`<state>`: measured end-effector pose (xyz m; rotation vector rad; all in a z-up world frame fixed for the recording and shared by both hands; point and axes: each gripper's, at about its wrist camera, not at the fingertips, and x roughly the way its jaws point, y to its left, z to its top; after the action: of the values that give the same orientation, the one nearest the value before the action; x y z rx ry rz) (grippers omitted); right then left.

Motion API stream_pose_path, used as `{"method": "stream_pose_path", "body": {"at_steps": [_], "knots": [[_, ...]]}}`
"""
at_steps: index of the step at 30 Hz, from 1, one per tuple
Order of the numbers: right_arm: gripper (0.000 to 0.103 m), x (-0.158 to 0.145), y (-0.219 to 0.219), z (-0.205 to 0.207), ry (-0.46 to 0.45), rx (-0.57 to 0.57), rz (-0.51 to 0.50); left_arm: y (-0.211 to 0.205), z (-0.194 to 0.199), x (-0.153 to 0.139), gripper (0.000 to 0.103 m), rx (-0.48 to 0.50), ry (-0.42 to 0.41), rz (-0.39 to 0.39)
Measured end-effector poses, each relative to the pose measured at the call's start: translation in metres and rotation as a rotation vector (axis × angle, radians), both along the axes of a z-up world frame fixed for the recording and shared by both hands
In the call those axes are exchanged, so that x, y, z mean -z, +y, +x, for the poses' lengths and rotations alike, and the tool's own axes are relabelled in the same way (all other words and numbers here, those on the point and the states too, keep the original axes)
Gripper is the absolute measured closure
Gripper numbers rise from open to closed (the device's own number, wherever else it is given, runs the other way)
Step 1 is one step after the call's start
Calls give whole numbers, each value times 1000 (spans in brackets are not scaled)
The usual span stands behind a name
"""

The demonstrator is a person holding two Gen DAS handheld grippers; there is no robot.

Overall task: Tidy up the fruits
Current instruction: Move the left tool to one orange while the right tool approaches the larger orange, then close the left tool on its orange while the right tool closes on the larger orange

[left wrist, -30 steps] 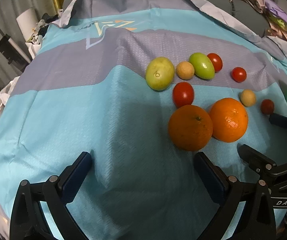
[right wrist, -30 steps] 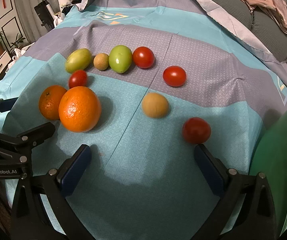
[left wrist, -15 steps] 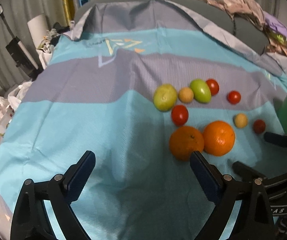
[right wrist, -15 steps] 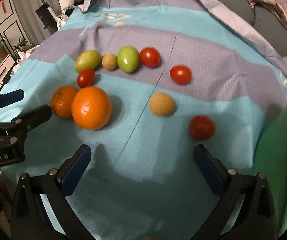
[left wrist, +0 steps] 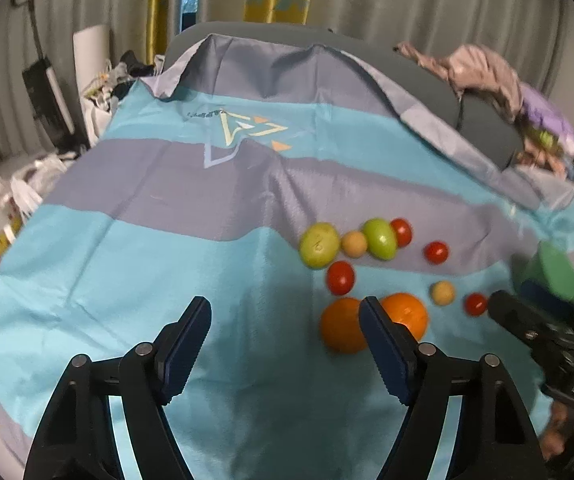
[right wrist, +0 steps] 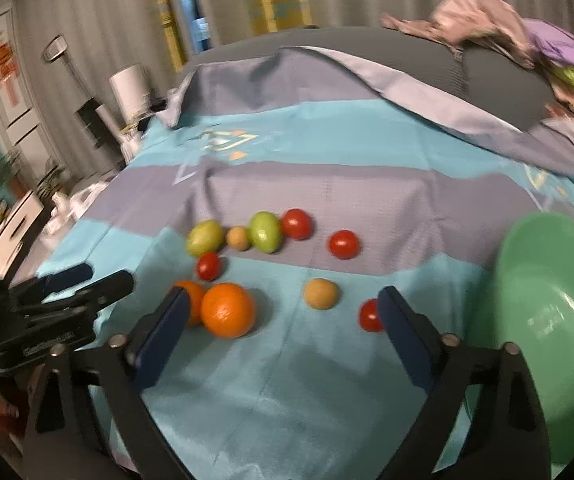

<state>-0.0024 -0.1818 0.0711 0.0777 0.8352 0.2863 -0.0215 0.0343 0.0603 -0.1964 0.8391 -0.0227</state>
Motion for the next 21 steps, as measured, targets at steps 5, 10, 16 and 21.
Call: {"method": "stream_pose_path", "body": {"at_steps": [5,10,16,21], "knots": [[43,10,-5,10,102,-5,99,2,1,3,35,15,6,-79],[43,13,3,22,171,-32,124,-14,7,14,48,85,52,-108],[45,32,22,42,293,-76,173,-35,13,25,50,162,100,-134],[58,40,34,48,339,-116,168,-39,22,33,51,145,136,-113]]}}
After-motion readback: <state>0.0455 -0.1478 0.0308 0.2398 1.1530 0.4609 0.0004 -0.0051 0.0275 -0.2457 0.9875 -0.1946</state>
